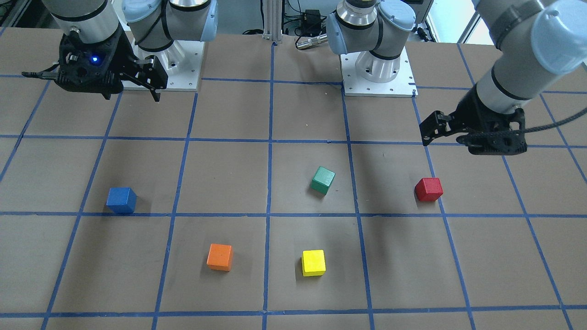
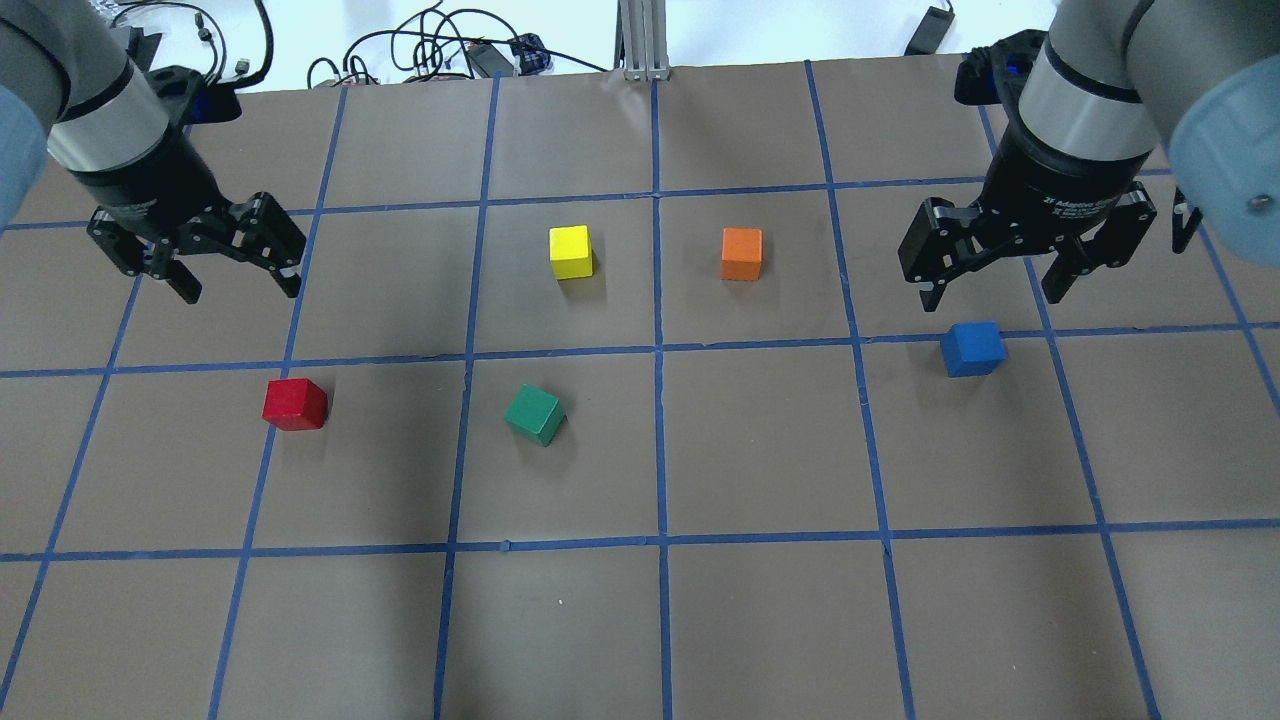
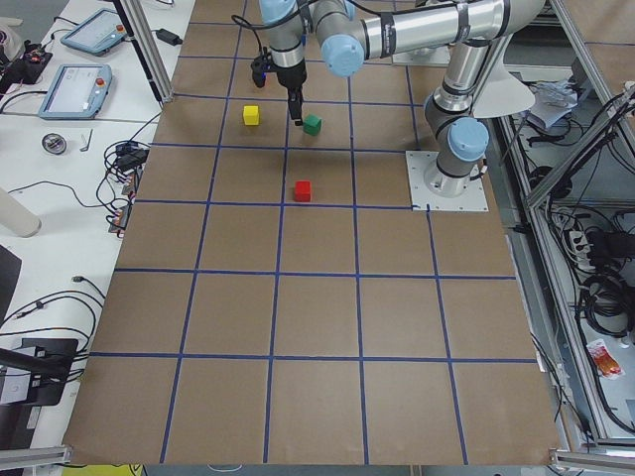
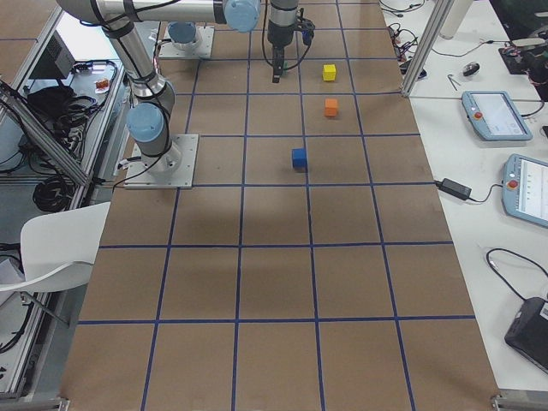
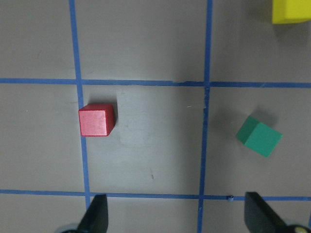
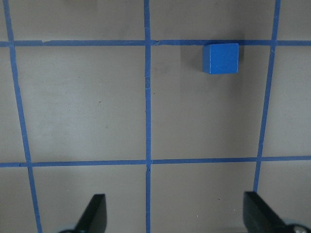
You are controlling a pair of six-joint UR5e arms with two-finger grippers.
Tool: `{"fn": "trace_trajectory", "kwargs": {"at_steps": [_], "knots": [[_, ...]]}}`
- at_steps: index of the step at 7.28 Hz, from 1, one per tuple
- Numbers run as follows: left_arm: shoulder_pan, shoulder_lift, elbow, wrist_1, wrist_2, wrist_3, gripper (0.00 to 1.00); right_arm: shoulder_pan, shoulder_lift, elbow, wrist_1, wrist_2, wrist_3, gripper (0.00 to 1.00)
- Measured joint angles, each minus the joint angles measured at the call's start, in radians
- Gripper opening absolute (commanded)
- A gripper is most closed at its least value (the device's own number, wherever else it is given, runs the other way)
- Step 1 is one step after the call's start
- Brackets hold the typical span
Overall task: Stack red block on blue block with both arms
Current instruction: 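Move the left gripper down toward the red cube, then close the left gripper on the red cube and lift it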
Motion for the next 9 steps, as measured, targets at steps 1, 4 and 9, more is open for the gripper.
{"fn": "trace_trajectory", "kwargs": {"at_steps": [1,4,9], "knots": [[0.06,-0.023,-0.061,0.093,-0.002,0.078,1.0,0.0,0.0,0.0,0.0,0.0,0.0,1.0],[0.122,-0.088,-0.309,0.469,-0.006,0.17,1.0,0.0,0.0,0.0,-0.001,0.001,0.0,1.0],[0.127,-0.186,-0.427,0.681,-0.006,0.265,0.54,0.001,-0.01,0.004,0.0,0.006,0.0,1.0]]}}
